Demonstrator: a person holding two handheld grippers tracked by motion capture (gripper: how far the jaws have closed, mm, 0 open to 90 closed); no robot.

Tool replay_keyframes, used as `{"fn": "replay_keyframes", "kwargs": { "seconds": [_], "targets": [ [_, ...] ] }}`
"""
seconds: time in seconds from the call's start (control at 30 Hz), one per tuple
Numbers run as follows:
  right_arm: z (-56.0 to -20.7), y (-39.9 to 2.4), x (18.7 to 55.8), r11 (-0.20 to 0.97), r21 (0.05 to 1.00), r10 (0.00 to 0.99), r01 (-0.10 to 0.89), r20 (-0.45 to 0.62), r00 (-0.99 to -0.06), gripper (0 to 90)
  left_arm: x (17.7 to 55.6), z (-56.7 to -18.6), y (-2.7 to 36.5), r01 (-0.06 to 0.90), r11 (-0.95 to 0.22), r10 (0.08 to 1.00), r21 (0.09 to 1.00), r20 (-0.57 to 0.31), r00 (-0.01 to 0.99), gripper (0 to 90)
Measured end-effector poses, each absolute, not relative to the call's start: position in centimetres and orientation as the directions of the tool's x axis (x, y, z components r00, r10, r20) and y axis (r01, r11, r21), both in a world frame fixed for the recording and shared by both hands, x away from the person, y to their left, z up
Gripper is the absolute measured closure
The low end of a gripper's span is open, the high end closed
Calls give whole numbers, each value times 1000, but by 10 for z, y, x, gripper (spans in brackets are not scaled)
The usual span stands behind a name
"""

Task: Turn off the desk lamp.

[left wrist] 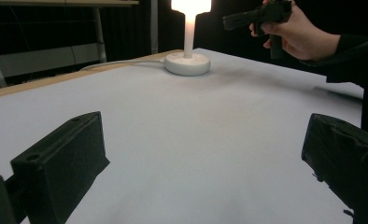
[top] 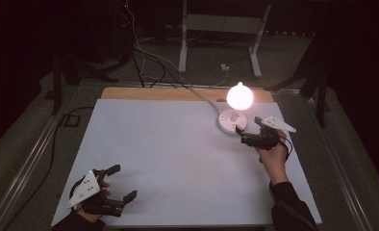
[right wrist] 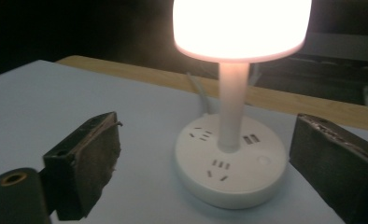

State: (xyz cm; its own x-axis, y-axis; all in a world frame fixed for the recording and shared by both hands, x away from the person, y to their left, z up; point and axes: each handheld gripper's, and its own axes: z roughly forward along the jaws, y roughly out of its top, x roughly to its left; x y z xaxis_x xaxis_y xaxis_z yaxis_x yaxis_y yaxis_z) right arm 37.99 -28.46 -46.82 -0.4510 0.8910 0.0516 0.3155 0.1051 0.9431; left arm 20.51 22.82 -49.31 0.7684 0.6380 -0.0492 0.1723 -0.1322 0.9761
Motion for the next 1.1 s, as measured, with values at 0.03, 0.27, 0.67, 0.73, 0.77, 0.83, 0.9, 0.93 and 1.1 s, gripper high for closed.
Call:
{"fn": "replay_keyframes", "kwargs": {
  "seconds": [0.03, 0.27, 0.67, 0.73, 0.77, 0.83, 0.9, 0.93, 1.1],
  "targets": [
    [-470, -286, 382, 103, 940, 893, 324, 56, -446, 133, 205, -493, 228, 172, -132, 638, 976, -49, 768, 5],
    [-478, -289, 395, 86, 931, 923, 354, 60, -381, 305, 205, -493, 228, 175, -131, 638, 976, -52, 769, 5],
    [-487, -289, 409, 94, 920, 949, 381, 33, -313, 500, 206, -494, 228, 175, -133, 638, 975, -51, 769, 5],
    [-490, -290, 414, 95, 915, 955, 393, 27, -295, 591, 206, -494, 228, 177, -133, 637, 975, -52, 769, 5],
    [-490, -290, 415, 95, 912, 957, 398, 26, -288, 608, 206, -494, 228, 177, -133, 637, 975, -52, 769, 5],
    [-491, -289, 417, 89, 912, 959, 401, 29, -281, 629, 206, -494, 228, 177, -132, 637, 975, -53, 769, 5],
    [-492, -289, 420, 77, 906, 963, 417, 40, -265, 704, 206, -494, 228, 177, -132, 636, 975, -53, 770, 5],
    [-494, -290, 424, 68, 901, 968, 428, 45, -249, 756, 206, -494, 228, 177, -133, 637, 975, -53, 769, 5],
    [-497, -287, 431, 71, 884, 971, 462, 45, -236, 835, 206, -494, 228, 178, -134, 637, 975, -53, 769, 5]
  ]
}}
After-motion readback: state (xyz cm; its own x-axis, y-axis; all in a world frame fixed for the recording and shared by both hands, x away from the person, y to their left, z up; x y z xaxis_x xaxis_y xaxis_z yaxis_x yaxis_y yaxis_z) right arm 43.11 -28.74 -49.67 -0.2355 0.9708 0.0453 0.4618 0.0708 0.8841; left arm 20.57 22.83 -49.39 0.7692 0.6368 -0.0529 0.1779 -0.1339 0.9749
